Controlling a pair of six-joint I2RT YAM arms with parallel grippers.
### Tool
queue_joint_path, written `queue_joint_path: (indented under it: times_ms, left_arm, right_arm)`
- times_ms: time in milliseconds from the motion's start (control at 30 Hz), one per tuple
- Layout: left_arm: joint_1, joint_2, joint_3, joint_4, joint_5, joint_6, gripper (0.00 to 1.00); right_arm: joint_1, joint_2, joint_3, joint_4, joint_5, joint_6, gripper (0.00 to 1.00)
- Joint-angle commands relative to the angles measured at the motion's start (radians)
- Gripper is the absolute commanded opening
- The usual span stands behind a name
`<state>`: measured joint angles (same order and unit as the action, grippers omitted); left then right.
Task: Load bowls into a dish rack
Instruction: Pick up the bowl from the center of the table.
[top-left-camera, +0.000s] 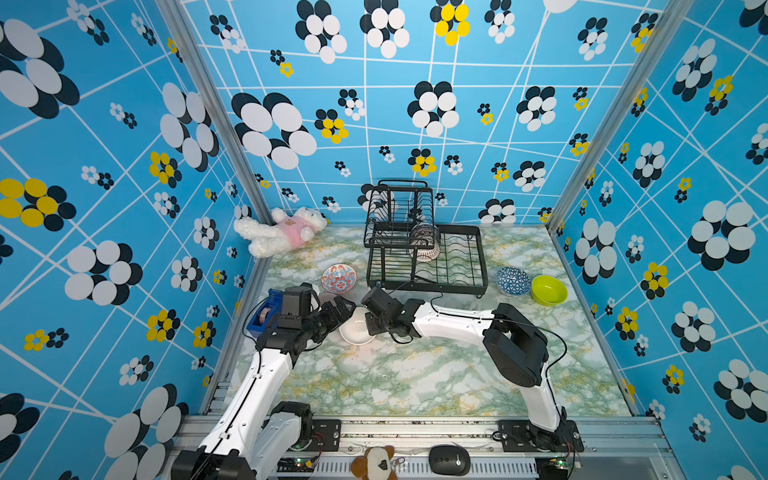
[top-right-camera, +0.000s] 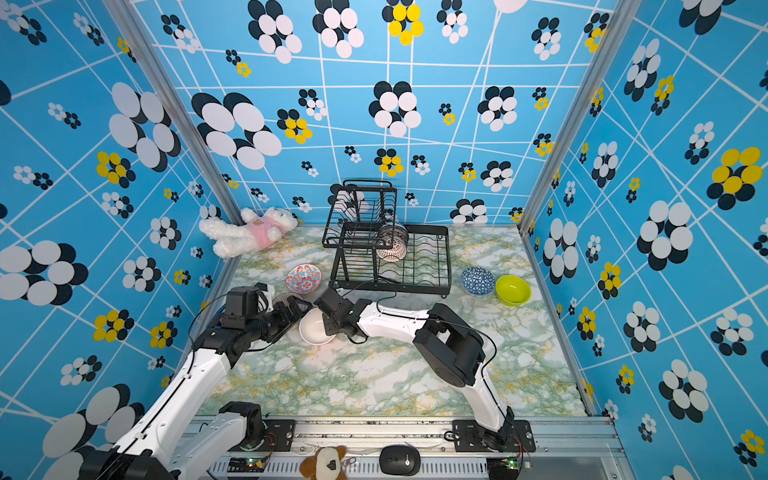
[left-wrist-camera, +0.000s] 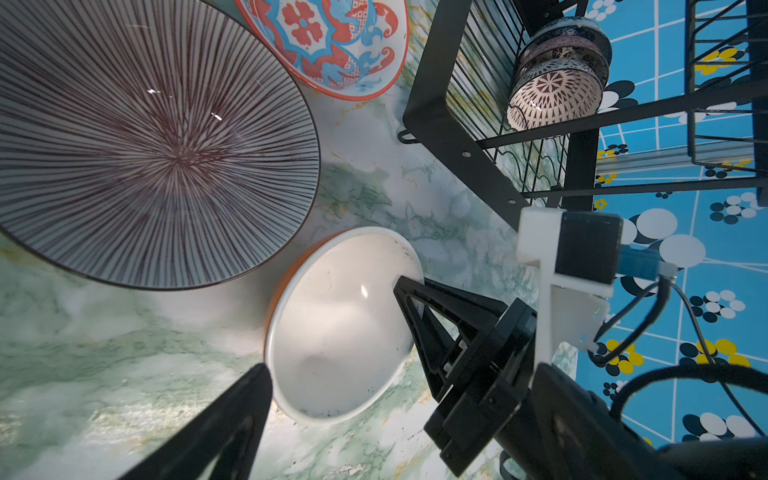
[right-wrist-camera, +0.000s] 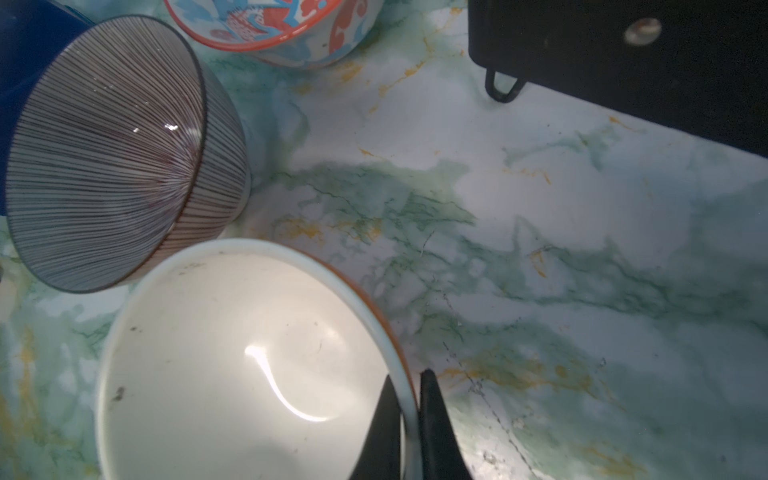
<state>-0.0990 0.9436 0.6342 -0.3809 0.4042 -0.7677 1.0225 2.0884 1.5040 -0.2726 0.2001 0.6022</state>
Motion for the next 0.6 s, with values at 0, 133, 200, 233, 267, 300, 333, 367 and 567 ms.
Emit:
queue_joint_path:
  times_ms: [0,133,200,233,267,300,333,367,567]
  left_arm:
    - [-0.008,0.002,-0.016,0.025,0.019,-0.027,0.99]
    - [-0.041,0.01,0.045,-0.026,0.004,-0.021,0.99]
    - [-0.077,-0.001,0.067,-0.047,-0.031,-0.013,0.99]
    - [-0.098,-0.009,0.067,-0.048,-0.051,-0.016,0.99]
    - [-0.12,-0.015,0.065,-0.044,-0.07,-0.019,0.99]
    - [-0.145,-0.02,0.063,-0.037,-0.089,-0.025,0.99]
    - [-0.174,-0.021,0.063,-0.029,-0.109,-0.029,0.99]
    - [-0.2,-0.02,0.064,-0.023,-0.13,-0.029,0.99]
    - [-0.368,0.045,0.111,0.031,-0.248,-0.012,1.0]
  right_arm:
    - [-0.004,-0.056,-0.054,-0.013,0.089,-0.036,0.0]
    - [-0.01,-0.125,-0.106,0.024,0.148,-0.061,0.0]
    - [-0.014,-0.159,-0.136,0.044,0.181,-0.073,0.0]
    - [-0.016,-0.176,-0.15,0.053,0.199,-0.081,0.0]
    - [-0.019,-0.19,-0.162,0.057,0.213,-0.089,0.0]
    - [-0.021,-0.209,-0.177,0.063,0.231,-0.098,0.0]
    - [-0.021,-0.226,-0.194,0.074,0.254,-0.108,0.0]
    - [-0.022,-0.246,-0.212,0.085,0.276,-0.115,0.0]
    - [-0.035,-0.35,-0.303,0.127,0.35,-0.131,0.0]
